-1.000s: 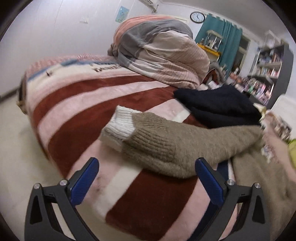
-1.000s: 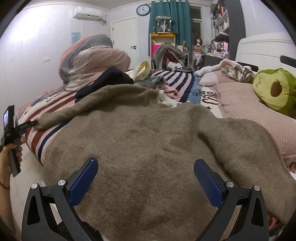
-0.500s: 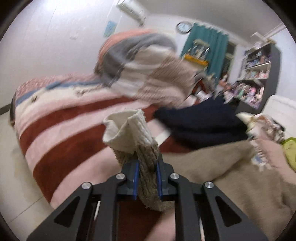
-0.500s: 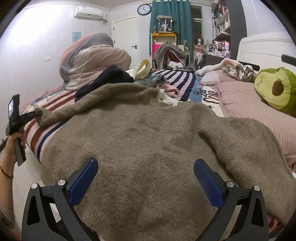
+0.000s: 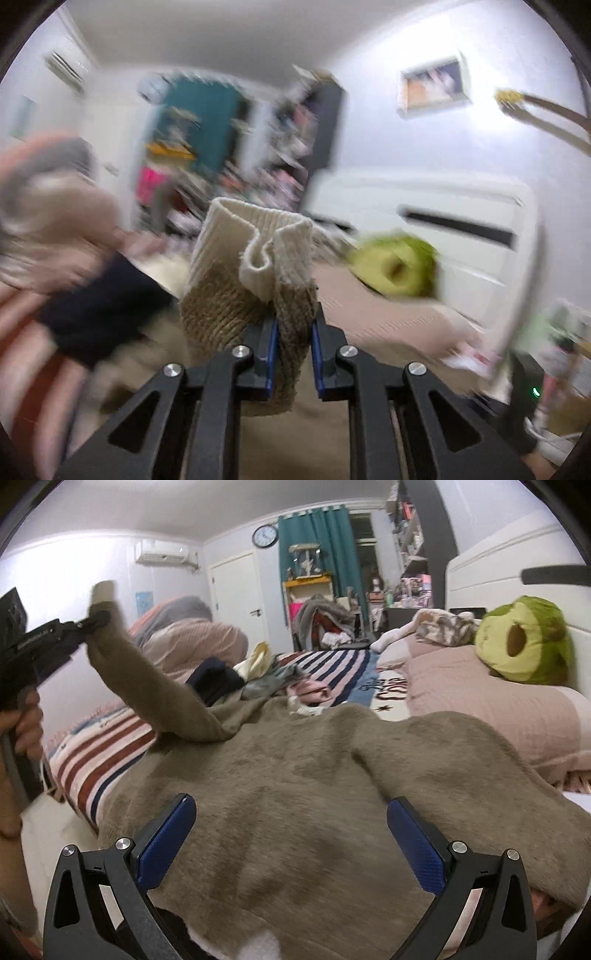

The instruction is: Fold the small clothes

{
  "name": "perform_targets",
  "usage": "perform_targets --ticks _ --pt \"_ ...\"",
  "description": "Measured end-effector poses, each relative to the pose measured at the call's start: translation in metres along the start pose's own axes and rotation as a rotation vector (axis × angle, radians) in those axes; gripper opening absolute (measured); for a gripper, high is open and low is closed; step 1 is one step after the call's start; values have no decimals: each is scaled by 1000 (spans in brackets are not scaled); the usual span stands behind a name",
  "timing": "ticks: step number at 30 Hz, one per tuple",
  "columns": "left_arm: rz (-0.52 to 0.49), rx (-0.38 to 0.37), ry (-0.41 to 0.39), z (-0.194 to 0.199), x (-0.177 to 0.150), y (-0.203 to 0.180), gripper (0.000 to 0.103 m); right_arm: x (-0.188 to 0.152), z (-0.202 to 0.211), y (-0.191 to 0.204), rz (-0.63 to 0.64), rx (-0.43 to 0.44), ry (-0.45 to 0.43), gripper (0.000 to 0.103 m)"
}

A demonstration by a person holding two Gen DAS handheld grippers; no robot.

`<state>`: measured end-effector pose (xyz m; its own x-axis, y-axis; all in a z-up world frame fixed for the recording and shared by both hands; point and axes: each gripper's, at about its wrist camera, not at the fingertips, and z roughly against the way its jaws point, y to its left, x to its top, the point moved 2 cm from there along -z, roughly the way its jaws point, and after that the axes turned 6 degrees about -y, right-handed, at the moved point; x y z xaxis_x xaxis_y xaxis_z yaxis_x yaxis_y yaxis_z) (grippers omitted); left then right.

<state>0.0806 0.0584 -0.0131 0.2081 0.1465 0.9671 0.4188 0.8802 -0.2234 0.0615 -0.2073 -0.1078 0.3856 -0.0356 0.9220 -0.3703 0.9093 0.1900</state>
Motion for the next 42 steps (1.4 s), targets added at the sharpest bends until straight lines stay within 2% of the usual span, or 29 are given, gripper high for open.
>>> perform_targets --ticks 3,5,7,8,10,13,15,20,24,25,27,29,30,31,35,37,39,41,42 --pt "-27 -53 159 -41 -46 -36 13 -4 12 -17 -20 -23 -13 103" --pt "-21 -74 259 -59 -75 -47 19 -8 18 -29 -33 -43 -13 103" --pt "18 -132 336 -67 -98 -53 39 -12 21 -41 -54 -56 -10 103" --pt "34 -172 367 -68 -108 -55 45 -14 22 -48 -72 -59 -6 103" --pt "18 -210 379 -62 -113 -63 64 -18 23 -56 -103 -56 3 103" --pt "-22 -208 344 -38 -105 -65 71 -19 17 -64 -157 -28 28 103" --pt "-26 -148 307 -21 -92 -47 74 -16 12 -63 -178 15 36 103" --pt "-90 146 240 10 -80 3 76 -10 -9 -50 -180 129 66 103" --pt "-88 285 234 20 -85 42 78 -17 -49 -36 -228 172 190 103" --pt "-80 303 235 21 -87 49 78 -20 -57 -32 -230 181 214 99" --pt "-44 310 243 25 -93 67 78 -27 -70 -25 -220 182 260 80" --pt "-13 303 252 26 -100 78 78 -30 -74 -18 -196 189 272 32" --pt "-8 301 255 24 -103 80 78 -28 -74 -17 -187 185 272 18" --pt "-6 302 258 24 -105 81 78 -25 -71 -17 -168 163 253 10" --pt "-2 299 255 28 -108 78 78 -3 -37 -30 -147 80 121 9" --pt "12 292 251 29 -108 76 78 0 -25 -35 -141 44 102 9" --pt "20 286 251 28 -107 72 78 -9 -25 -38 -146 59 159 9" --pt "9 287 253 27 -105 65 78 -31 -35 -34 -128 86 276 14" --pt "1 287 252 27 -104 61 78 -37 -37 -33 -112 77 303 14"
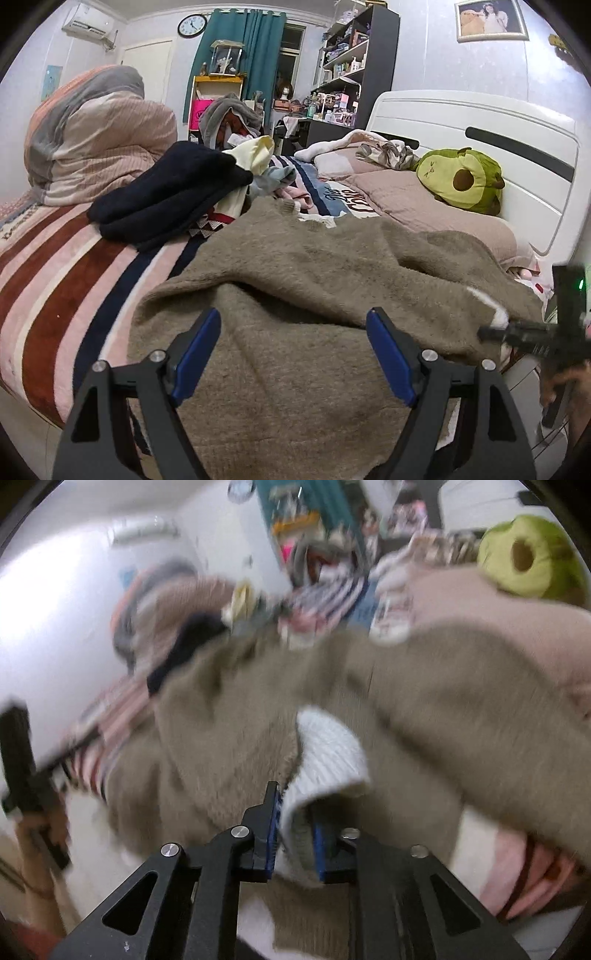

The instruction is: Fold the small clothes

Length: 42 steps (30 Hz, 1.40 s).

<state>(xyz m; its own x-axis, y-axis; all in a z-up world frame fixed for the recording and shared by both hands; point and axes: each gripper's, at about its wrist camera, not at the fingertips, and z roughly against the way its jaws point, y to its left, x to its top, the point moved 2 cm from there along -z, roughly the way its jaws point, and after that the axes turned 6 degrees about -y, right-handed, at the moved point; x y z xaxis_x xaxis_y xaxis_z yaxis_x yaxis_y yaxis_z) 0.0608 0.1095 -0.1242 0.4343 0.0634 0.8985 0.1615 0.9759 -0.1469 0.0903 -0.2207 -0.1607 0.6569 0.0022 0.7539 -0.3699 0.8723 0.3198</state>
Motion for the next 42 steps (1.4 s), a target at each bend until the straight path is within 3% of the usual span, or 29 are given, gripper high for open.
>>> perform_targets --ticks 1,5,9,11,26,29,32,35,37,39,42 --pt "-8 -1 -3 2 1 -3 81 -7 -2 1 21 -20 16 19" --pt "-24 -5 -20 9 8 -14 84 -11 26 -18 -29 -27 -69 59" --pt "-20 1 -42 9 15 -27 84 -8 67 -59 -138 -103 -187 66" --pt "-16 4 -52 8 17 -35 84 -11 78 -73 -178 -137 -218 80" --pt "-45 6 -46 -6 27 -77 87 -57 90 -154 -487 -140 -248 79" --pt "-50 15 -36 -12 26 -81 87 -62 94 -165 -526 -120 -286 81" --pt "-53 16 -31 -16 26 -84 87 -62 102 -182 -546 -171 -332 77" --pt "-51 20 -29 -19 26 -86 87 -58 100 -195 -597 -109 -363 77" --pt "-53 19 -29 -19 26 -85 87 -52 102 -196 -575 -133 -384 78" --pt "-55 21 -31 -20 27 -86 87 -48 105 -196 -554 -160 -411 72" --pt "-51 26 -34 -22 27 -85 87 -40 106 -197 -552 -163 -448 49"
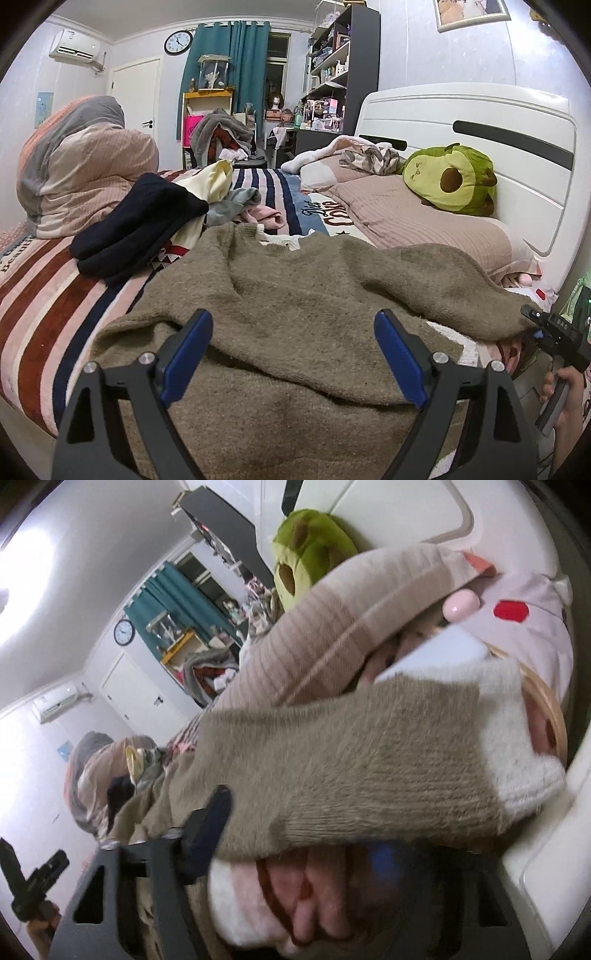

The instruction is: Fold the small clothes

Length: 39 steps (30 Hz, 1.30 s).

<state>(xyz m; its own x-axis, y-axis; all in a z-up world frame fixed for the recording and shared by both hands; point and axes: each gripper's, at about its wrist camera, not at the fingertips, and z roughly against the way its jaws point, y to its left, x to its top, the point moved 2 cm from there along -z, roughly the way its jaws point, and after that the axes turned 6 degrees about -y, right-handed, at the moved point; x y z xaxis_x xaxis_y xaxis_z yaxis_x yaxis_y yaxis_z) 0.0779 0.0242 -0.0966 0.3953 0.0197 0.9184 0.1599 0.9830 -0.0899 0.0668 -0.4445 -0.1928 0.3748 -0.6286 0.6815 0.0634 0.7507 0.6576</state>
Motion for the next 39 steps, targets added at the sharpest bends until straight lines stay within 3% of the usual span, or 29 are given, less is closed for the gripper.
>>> perform_targets --ticks 2,4,7,12,23,28,32,34,37,39 --pt "7 2 -4 0 0 2 87 5 -1 -2 11 -4 -5 18" --pt "13 4 -12 3 -1 6 87 9 -3 5 43 -13 -8 8" --pt "23 10 -28 7 -1 13 87 14 0 24 94 3 -45 6" --pt "48 20 -57 20 -5 31 87 21 4 71 165 125 -78 5" --pt "109 78 -117 57 -21 92 87 -1 -14 237 386 452 -74 5" --pt "121 112 -137 71 -32 122 87 -51 -36 313 502 611 43 5" --pt "142 131 -145 78 -40 143 88 -117 -61 353 622 685 234 5" --pt "159 122 -145 79 -44 150 90 -158 -78 362 683 690 374 5" --pt "177 95 -144 78 -48 155 91 -208 -99 361 776 633 534 8" --pt "180 70 -137 74 -49 155 91 -224 -107 353 793 601 587 10"
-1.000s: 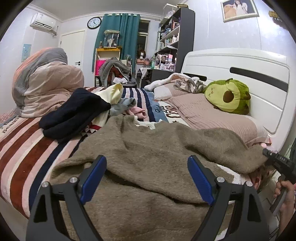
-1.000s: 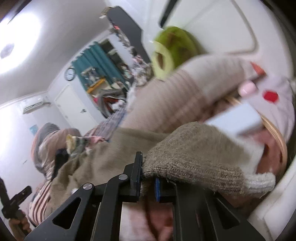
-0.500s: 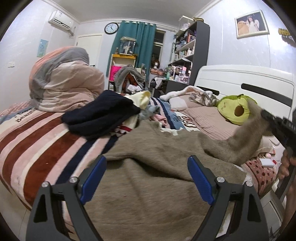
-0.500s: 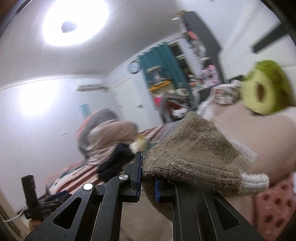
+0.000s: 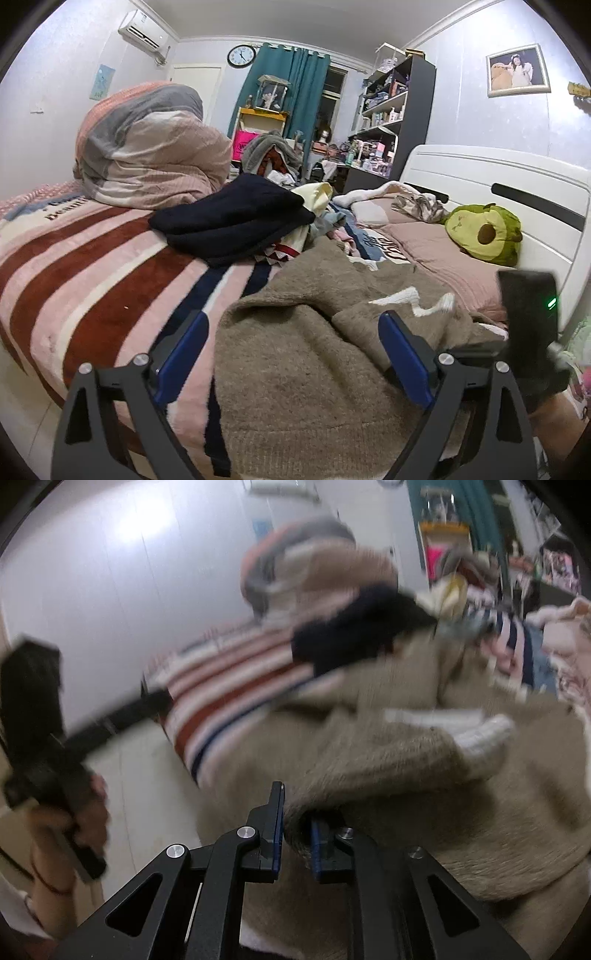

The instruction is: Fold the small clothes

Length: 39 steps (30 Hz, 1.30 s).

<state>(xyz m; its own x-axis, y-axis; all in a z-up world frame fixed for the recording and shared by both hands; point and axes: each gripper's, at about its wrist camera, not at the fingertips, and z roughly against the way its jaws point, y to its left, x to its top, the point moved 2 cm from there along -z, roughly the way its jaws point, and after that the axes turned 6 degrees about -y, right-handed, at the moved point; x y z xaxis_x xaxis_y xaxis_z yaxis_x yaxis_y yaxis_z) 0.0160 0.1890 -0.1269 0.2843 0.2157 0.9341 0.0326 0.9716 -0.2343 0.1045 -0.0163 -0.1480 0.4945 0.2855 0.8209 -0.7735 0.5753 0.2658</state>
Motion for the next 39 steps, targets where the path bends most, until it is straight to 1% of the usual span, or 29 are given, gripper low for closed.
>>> perform_targets --ticks 2,3,5,8,10,12,13,14,16,17,18,19,21,23,24,25,26,28,29,30,32,34,35,37,38,39 --pt "3 -28 9 -3 -1 -4 91 -9 -7 -4 -12 -9 45 12" --pt "3 -48 15 -6 -2 -8 92 -13 -6 -7 -7 -12 62 16" --pt "-1 -85 24 -9 -2 -19 92 -14 6 -6 5 -4 68 33" --pt "-25 -138 40 -18 -4 -40 92 -19 37 4 33 6 55 39" --pt "-49 -179 62 -26 -6 -57 93 -18 59 6 64 -22 41 40" --pt "-87 -231 95 -36 -10 -79 95 -20 85 1 80 -73 18 43" --pt "-113 -248 116 -43 -14 -91 95 -20 98 -4 80 -109 0 49" --pt "-133 -252 131 -47 -16 -99 95 -19 111 -11 77 -155 -22 55" --pt "-189 -250 171 -58 -25 -120 95 -20 132 -26 71 -247 -58 63" --pt "-218 -249 193 -65 -31 -131 95 -22 143 -38 58 -305 -75 64" --pt "-234 -242 206 -69 -35 -137 95 -23 147 -45 45 -333 -80 64" --pt "-255 -219 222 -76 -39 -145 95 -25 152 -56 18 -365 -86 64" --pt "-278 -166 229 -84 -45 -153 95 -30 158 -73 -41 -382 -100 64" --pt "-295 -97 221 -90 -47 -156 95 -37 163 -84 -89 -360 -116 64" --pt "-288 -78 212 -91 -46 -154 91 -40 164 -87 -100 -353 -118 64" --pt "-264 -72 203 -92 -43 -151 74 -42 167 -88 -104 -351 -119 64" --pt "-235 -73 203 -92 -40 -147 62 -44 167 -91 -107 -350 -118 64" --pt "-181 -91 207 -92 -34 -136 18 -47 166 -94 -115 -348 -117 64" --pt "-147 -97 187 -89 -29 -128 13 -48 166 -96 -124 -346 -119 64" --pt "-131 -84 163 -84 -26 -123 13 -49 167 -98 -135 -346 -124 64" --pt "-100 -33 110 -74 -19 -108 13 -54 172 -100 -157 -347 -134 64" --pt "-38 19 76 -59 -15 -84 13 -57 176 -103 -179 -350 -141 64" --pt "-20 44 72 -54 -15 -73 13 -59 177 -104 -190 -354 -142 64" --pt "-12 92 83 -46 -17 -57 18 -63 179 -108 -216 -360 -134 64" --pt "-11 120 106 -41 -21 -46 20 -67 179 -110 -232 -364 -126 64" --pt "-2 131 131 -39 -26 -38 24 -71 180 -112 -246 -368 -119 64"
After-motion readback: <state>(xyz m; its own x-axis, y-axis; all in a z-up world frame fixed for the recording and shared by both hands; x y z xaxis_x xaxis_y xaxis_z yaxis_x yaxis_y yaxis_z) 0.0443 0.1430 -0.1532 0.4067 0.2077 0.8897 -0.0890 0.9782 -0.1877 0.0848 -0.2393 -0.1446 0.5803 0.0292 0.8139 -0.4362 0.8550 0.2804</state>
